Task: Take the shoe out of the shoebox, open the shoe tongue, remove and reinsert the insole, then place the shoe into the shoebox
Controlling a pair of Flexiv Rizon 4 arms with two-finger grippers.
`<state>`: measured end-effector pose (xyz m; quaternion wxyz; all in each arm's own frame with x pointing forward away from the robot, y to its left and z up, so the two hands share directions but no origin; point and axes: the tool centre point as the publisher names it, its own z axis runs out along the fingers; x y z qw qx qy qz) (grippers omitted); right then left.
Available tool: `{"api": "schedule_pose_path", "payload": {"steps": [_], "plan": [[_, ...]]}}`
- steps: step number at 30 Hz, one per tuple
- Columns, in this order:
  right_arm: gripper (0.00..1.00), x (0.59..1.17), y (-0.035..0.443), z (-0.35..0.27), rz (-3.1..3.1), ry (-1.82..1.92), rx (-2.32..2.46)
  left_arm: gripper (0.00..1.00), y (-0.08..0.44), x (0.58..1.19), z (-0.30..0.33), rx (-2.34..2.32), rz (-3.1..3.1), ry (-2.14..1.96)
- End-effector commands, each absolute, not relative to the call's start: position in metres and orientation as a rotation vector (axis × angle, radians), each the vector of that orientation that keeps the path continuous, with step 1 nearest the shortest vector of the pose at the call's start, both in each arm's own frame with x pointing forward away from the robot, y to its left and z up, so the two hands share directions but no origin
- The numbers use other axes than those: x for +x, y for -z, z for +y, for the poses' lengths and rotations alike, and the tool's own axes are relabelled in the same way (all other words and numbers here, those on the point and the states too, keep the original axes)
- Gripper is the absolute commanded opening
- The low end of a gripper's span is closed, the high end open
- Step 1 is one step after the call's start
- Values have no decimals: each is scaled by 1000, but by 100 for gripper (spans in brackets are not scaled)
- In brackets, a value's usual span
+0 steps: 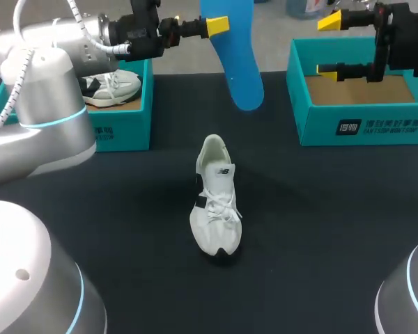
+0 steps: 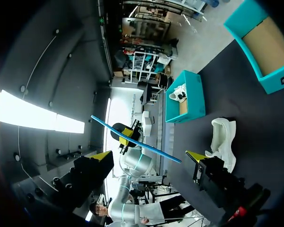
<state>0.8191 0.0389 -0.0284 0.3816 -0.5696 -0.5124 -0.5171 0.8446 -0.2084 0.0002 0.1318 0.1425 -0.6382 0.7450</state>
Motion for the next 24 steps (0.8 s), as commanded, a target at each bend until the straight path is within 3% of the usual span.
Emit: {"api": "schedule_pose_path", "payload": {"steps": [1, 14, 24], "plan": [[100, 820, 29, 40, -1308, 1317, -1456, 0, -3, 840, -202, 1247, -1051, -1198], [100, 820, 29, 40, -1308, 1317, -1456, 0, -3, 840, -203, 1228, -1047, -1247], [100, 820, 29, 40, -1308, 1317, -1456, 0, 15, 844, -210, 1127, -916, -985]]}}
